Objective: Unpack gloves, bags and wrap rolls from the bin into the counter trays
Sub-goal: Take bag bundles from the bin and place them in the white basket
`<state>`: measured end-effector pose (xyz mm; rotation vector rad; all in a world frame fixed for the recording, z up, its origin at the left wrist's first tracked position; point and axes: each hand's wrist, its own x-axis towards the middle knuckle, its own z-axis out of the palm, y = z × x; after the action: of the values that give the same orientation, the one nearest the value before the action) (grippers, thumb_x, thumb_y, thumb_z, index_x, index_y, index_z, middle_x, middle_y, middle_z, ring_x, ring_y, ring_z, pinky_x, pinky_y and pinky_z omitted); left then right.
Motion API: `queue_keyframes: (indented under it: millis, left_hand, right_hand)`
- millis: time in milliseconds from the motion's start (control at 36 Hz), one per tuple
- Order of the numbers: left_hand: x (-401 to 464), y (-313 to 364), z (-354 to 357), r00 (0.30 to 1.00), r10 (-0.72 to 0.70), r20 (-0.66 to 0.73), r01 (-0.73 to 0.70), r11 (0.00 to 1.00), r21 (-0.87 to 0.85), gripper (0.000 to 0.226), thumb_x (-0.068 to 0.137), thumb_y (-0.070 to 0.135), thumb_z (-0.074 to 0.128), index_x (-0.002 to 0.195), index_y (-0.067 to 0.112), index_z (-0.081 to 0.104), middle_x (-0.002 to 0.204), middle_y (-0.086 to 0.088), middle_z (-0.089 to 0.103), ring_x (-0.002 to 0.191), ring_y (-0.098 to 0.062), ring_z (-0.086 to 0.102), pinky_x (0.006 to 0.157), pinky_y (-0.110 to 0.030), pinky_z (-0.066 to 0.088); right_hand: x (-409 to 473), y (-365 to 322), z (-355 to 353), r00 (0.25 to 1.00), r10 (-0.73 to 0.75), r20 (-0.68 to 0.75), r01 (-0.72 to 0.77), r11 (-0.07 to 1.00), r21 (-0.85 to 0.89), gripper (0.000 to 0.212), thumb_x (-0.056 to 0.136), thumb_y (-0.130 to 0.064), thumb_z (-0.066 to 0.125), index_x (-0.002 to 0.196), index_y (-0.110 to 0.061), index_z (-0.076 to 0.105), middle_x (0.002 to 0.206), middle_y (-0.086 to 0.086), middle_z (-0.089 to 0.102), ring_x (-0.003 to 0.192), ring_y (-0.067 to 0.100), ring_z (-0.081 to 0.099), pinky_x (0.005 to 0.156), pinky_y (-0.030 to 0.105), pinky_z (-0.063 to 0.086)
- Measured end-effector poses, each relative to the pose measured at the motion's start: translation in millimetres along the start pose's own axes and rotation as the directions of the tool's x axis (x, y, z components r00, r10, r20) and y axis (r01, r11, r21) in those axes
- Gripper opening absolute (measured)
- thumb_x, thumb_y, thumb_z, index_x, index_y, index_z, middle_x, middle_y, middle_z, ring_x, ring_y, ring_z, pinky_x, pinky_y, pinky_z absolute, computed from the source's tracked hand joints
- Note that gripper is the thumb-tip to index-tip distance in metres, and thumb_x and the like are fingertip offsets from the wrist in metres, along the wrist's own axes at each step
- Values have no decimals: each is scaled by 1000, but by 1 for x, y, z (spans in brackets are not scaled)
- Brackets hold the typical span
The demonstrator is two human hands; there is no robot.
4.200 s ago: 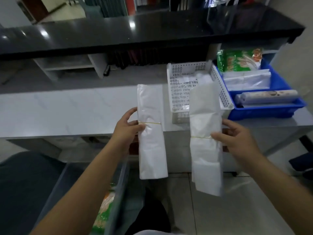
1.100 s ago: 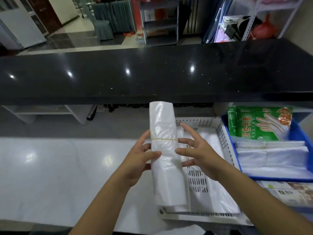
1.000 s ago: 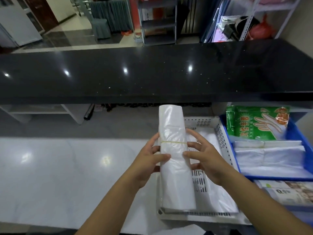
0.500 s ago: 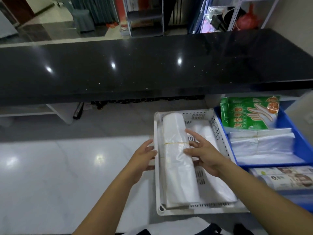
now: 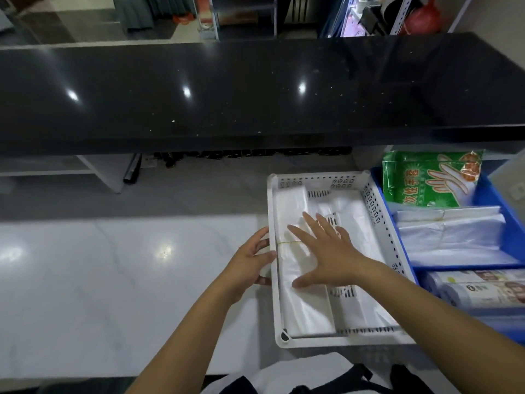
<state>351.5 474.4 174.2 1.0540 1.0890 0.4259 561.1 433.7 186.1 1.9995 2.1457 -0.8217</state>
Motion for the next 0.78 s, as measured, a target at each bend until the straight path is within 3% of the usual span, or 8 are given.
queue_keyframes:
  millis: [111, 333, 444, 611, 722, 778]
  left_hand:
    - [3, -3, -3, 1000, 3, 22, -3, 1000, -9, 48, 97, 17, 58, 117, 61, 58, 114, 23, 68, 98, -1, 69, 64, -32, 60]
    - [3, -8, -3, 997, 26, 69, -22, 998, -55, 46, 100, 20, 55, 113, 63, 58, 112, 25, 67, 98, 1, 68, 65, -33, 61]
    - [1, -12, -1, 997, 46, 61, -40, 994, -104, 41, 101, 24, 54, 126, 57, 53, 121, 21, 65, 100, 0, 68, 67, -35, 61]
    - [1, -17, -3, 997, 66, 49, -60, 992, -110, 41, 101, 29, 54, 135, 52, 49, 136, 16, 58, 114, -9, 64, 71, -39, 62]
    - [1, -16, -4, 994, 80, 73, -76, 996, -48, 39, 102, 32, 50, 128, 61, 47, 134, 16, 59, 102, 1, 67, 68, -30, 61]
    - [0, -16, -3, 995, 80, 66, -80, 997, -6, 48, 102, 32, 50, 140, 59, 35, 143, 14, 53, 111, -3, 64, 80, -30, 58]
  right_hand:
    - [5, 0, 5, 984, 32, 178, -14, 995, -99, 136, 55, -82, 70, 146, -50, -27, 154, -13, -42, 145, 19, -34, 119, 58, -11]
    - [11, -5, 16, 980, 51, 194, -37, 997, -71, 139, 51, -84, 70, 139, -55, -34, 148, -17, -49, 143, 22, -37, 118, 57, -11]
    - [11, -2, 20, 985, 33, 168, -28, 999, -33, 137, 48, -85, 69, 129, -62, -38, 145, -20, -51, 142, 20, -39, 117, 56, -10]
    - [6, -2, 24, 998, 21, 52, -22, 999, 31, 128, 51, -87, 66, 141, -62, -22, 155, -20, -38, 146, 18, -31, 118, 50, -8]
    - [-13, -6, 17, 995, 32, -92, -18, 988, 155, 108, 67, -82, 63, 147, -61, -7, 162, -19, -21, 149, 11, -24, 122, 48, -4]
    - [-28, -8, 12, 987, 75, -142, -40, 971, 234, 97, 73, -80, 59, 148, -61, -1, 162, -20, -18, 149, 8, -23, 122, 50, -2]
